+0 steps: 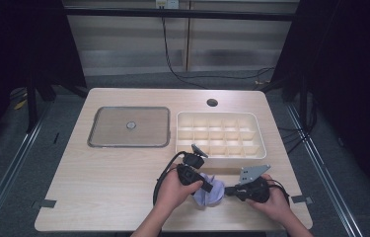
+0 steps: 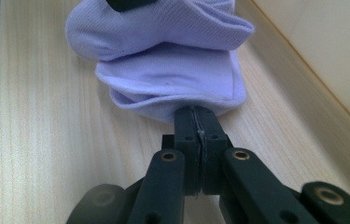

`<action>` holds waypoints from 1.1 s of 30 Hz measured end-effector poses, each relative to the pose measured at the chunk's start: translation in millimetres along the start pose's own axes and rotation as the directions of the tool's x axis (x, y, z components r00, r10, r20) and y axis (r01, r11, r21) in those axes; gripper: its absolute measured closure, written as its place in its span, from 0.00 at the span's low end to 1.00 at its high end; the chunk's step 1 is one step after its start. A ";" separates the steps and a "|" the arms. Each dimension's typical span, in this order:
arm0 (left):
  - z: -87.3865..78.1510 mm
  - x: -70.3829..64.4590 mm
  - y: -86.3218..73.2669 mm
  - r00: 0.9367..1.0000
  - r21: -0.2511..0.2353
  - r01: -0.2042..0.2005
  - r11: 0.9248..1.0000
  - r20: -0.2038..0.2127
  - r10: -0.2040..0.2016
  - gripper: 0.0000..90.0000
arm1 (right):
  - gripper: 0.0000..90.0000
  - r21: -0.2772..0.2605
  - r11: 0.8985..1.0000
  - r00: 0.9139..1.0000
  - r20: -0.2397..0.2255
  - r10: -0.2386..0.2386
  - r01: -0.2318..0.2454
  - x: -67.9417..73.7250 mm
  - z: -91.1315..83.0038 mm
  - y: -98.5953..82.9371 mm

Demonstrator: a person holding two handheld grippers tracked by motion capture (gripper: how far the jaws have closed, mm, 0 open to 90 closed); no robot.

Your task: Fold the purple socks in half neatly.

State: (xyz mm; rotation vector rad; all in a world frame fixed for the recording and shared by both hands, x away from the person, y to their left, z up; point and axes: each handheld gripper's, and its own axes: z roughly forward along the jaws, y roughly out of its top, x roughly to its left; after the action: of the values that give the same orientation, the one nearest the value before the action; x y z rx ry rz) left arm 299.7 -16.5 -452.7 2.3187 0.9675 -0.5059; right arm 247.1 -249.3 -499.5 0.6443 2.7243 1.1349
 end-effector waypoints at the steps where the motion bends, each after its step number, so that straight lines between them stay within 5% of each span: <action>1: 0.7 -0.4 -0.2 1.000 -0.001 0.002 1.000 -0.002 -0.002 0.88 | 0.99 0.000 1.000 1.000 0.000 -0.001 0.001 0.0 0.0 0.1; 26: 5.7 -4.4 0.2 1.000 0.013 -0.015 1.000 0.017 0.015 0.84 | 0.98 0.005 1.000 1.000 0.005 -0.002 0.002 0.4 0.0 0.6; 28: 8.3 -7.6 0.0 1.000 -0.015 0.016 1.000 0.016 -0.016 0.85 | 0.98 0.005 1.000 1.000 0.005 -0.002 0.002 0.4 0.0 0.6; 33: 8.3 -8.1 1.6 1.000 0.003 -0.017 1.000 0.023 0.017 0.86 | 0.98 0.005 1.000 1.000 0.006 -0.004 0.004 0.4 0.0 0.7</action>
State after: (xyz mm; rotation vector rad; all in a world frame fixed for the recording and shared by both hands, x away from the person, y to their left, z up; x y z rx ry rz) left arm 294.5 -26.9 -454.2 2.3166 0.9357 -0.5262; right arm 246.9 -248.6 -498.9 0.6417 2.7236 1.1237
